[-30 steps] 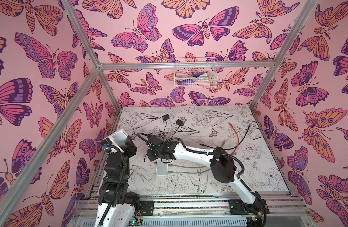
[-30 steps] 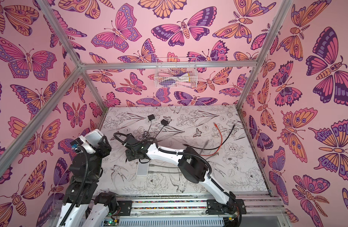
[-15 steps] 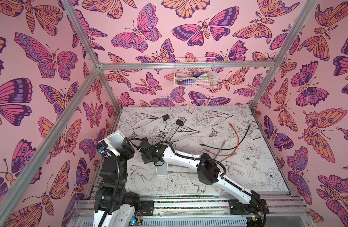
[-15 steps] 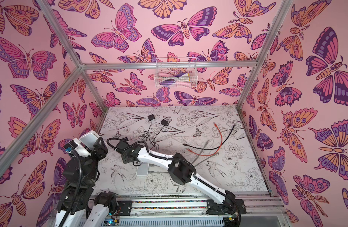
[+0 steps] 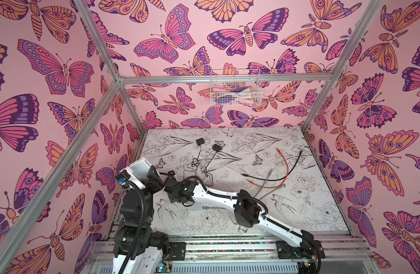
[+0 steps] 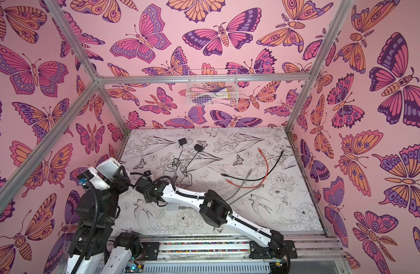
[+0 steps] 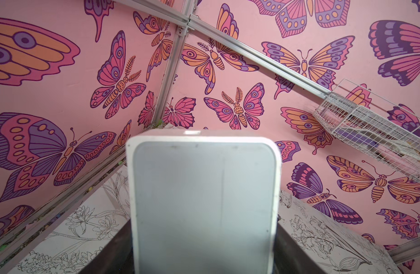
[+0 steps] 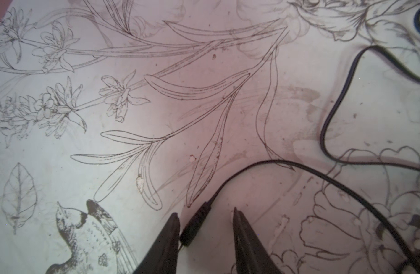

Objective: Insert the plug into the switch port
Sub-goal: 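Reach the right gripper down and grasp a thin black cable plug, then lift the thin black plug with the right gripper toward the held white box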

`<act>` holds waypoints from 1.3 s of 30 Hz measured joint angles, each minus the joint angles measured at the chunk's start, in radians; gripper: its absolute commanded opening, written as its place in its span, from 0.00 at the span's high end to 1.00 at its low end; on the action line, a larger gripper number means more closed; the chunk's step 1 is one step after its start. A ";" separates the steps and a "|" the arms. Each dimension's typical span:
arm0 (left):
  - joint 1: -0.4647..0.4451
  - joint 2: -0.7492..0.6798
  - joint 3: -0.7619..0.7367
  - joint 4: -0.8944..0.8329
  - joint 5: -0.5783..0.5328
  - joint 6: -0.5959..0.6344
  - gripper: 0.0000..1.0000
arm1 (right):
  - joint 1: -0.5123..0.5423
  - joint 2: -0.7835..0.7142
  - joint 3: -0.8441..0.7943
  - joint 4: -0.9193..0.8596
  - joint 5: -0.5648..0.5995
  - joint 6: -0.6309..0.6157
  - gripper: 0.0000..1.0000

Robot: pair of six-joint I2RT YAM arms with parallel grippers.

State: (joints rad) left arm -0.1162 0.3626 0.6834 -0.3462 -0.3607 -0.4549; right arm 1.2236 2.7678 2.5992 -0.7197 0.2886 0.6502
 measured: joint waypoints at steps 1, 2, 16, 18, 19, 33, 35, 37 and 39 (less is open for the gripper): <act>0.000 0.000 -0.002 0.000 0.002 0.000 1.00 | 0.000 0.001 0.002 -0.002 0.006 0.000 0.65; 0.000 0.000 -0.003 0.000 0.003 0.000 1.00 | -0.001 0.001 0.002 -0.004 0.008 0.000 0.67; 0.000 -0.014 -0.011 0.000 0.024 0.001 1.00 | -0.038 -0.178 -0.329 0.069 0.011 -0.027 0.79; 0.000 -0.014 -0.012 0.000 0.026 0.002 1.00 | -0.055 -0.201 -0.368 0.070 0.006 -0.034 0.80; 0.000 -0.014 -0.013 0.000 0.028 0.002 1.00 | -0.064 -0.207 -0.375 0.069 0.004 -0.040 0.81; 0.000 -0.014 -0.014 0.000 0.054 0.019 1.00 | -0.122 -0.222 -0.388 0.057 -0.089 -0.076 1.00; 0.000 -0.014 -0.016 0.000 0.068 0.027 1.00 | -0.144 -0.248 -0.426 0.061 -0.114 -0.079 1.00; 0.000 -0.014 -0.021 0.002 0.085 0.029 1.00 | -0.175 -0.295 -0.501 0.075 -0.142 -0.083 1.00; 0.000 -0.014 -0.030 0.003 0.104 0.031 1.00 | -0.212 -0.356 -0.599 0.096 -0.172 -0.090 1.00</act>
State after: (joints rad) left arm -0.1162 0.3489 0.6533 -0.3435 -0.2569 -0.4236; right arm 1.0111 2.4119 1.9999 -0.6239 0.1169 0.5598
